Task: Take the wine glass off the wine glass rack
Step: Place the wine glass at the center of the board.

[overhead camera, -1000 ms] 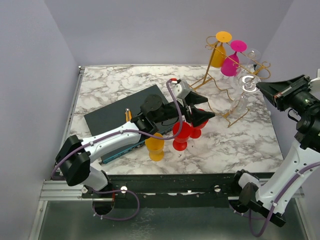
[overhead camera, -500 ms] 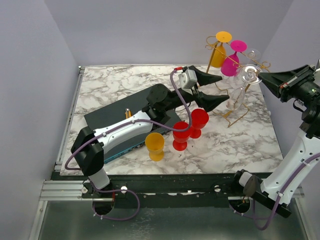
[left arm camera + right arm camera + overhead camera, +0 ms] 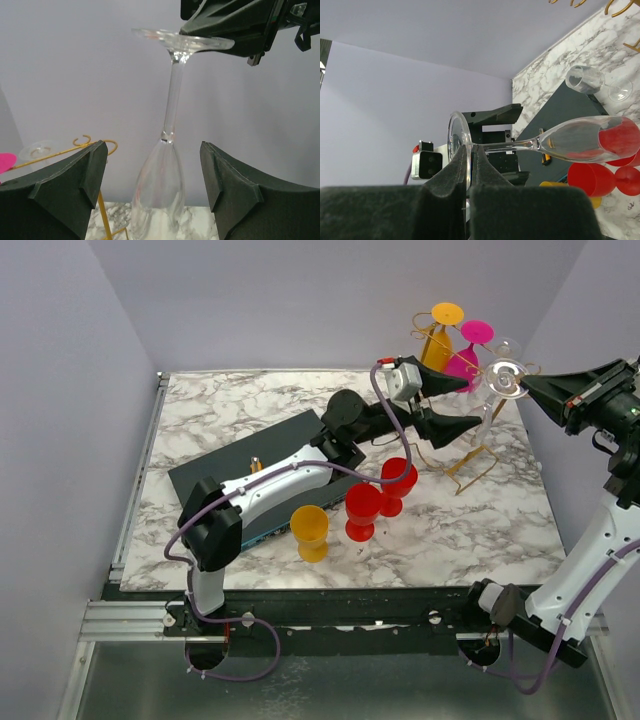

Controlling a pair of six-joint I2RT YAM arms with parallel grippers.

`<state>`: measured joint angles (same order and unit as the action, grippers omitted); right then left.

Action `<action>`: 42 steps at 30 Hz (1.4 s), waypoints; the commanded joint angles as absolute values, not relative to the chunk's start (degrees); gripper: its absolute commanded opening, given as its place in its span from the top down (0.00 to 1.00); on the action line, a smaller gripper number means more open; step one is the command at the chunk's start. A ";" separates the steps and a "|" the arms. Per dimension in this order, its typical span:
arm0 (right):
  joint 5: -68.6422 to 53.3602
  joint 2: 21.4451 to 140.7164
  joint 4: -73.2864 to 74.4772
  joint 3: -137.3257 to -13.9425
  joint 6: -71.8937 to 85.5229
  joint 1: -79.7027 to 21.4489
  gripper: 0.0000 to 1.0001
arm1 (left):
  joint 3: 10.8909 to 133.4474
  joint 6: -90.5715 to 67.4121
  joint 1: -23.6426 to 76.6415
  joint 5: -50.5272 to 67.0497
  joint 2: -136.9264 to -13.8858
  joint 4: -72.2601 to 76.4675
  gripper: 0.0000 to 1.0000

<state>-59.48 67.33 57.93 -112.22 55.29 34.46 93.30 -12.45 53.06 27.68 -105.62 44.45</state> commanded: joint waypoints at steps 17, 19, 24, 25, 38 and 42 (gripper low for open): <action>-61.70 69.21 55.59 -114.98 55.55 33.49 1.00 | 116.54 -17.37 54.79 31.73 -119.95 40.50 0.31; -61.72 69.25 55.74 -115.01 55.42 33.35 1.00 | 117.68 -17.75 55.01 31.67 -120.68 40.26 0.35; -61.22 69.19 56.21 -114.61 54.77 33.05 1.00 | 118.19 -18.06 55.37 30.61 -120.76 40.16 0.50; -61.17 69.23 56.24 -114.68 54.79 32.98 1.00 | 118.13 -18.27 55.37 30.51 -120.61 40.17 0.53; -59.73 71.51 55.19 -115.44 54.45 30.19 1.00 | 116.83 -20.41 55.44 26.15 -118.04 39.90 1.00; -55.01 72.85 52.38 -114.13 55.55 23.95 0.99 | 113.02 -21.52 55.45 18.97 -114.37 39.77 1.00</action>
